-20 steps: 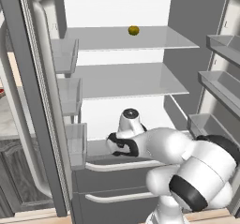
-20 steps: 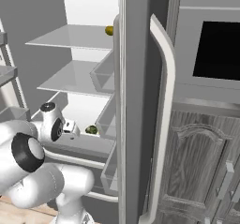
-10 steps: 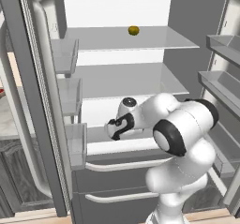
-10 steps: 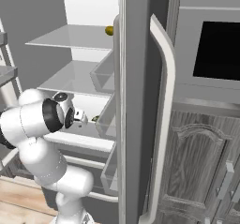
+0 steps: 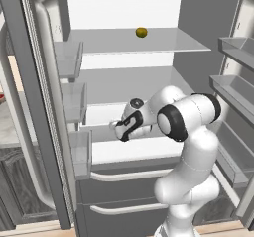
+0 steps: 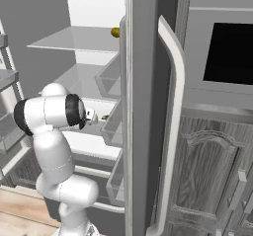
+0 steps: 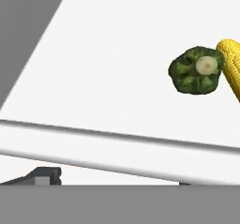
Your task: Place the corn and broccoli inside the fridge drawer. Close the drawer after placing the vegetables.
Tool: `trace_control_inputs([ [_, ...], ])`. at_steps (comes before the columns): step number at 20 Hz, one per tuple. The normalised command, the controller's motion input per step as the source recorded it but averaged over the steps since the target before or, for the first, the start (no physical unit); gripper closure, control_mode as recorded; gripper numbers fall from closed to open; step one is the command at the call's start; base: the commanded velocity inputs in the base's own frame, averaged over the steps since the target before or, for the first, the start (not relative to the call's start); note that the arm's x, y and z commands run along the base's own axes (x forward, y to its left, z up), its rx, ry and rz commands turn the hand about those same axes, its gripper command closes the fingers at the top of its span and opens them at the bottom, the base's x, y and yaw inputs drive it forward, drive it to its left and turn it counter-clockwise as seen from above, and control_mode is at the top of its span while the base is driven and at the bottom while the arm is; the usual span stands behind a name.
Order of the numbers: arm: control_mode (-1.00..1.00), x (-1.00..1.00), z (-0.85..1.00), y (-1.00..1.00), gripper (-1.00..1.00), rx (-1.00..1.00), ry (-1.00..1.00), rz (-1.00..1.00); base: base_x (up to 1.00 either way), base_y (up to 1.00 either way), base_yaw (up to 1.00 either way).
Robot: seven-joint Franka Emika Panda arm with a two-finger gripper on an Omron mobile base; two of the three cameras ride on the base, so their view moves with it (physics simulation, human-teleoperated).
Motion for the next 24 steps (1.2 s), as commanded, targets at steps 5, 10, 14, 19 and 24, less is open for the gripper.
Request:
trace_control_inputs([
  [5,-1.0,0.39,-0.18,0.0,-1.0,0.03,-0.11,0.0,0.0,0.0,0.0],
  [10,-1.0,-0.46,-0.03,0.0,-1.0,0.01,-0.16,0.0,0.0,0.0,0.0],
  [14,-1.0,-0.99,0.07,0.0,-1.0,0.04,-0.23,0.0,0.0,0.0,0.0],
  [19,-1.0,-0.9,0.66,0.0,-1.0,0.02,-0.14,0.0,0.0,0.0,0.0],
  [24,-1.0,-0.74,0.99,-0.07,-1.0,0.02,0.0,0.0,0.0,0.0,0.0],
])
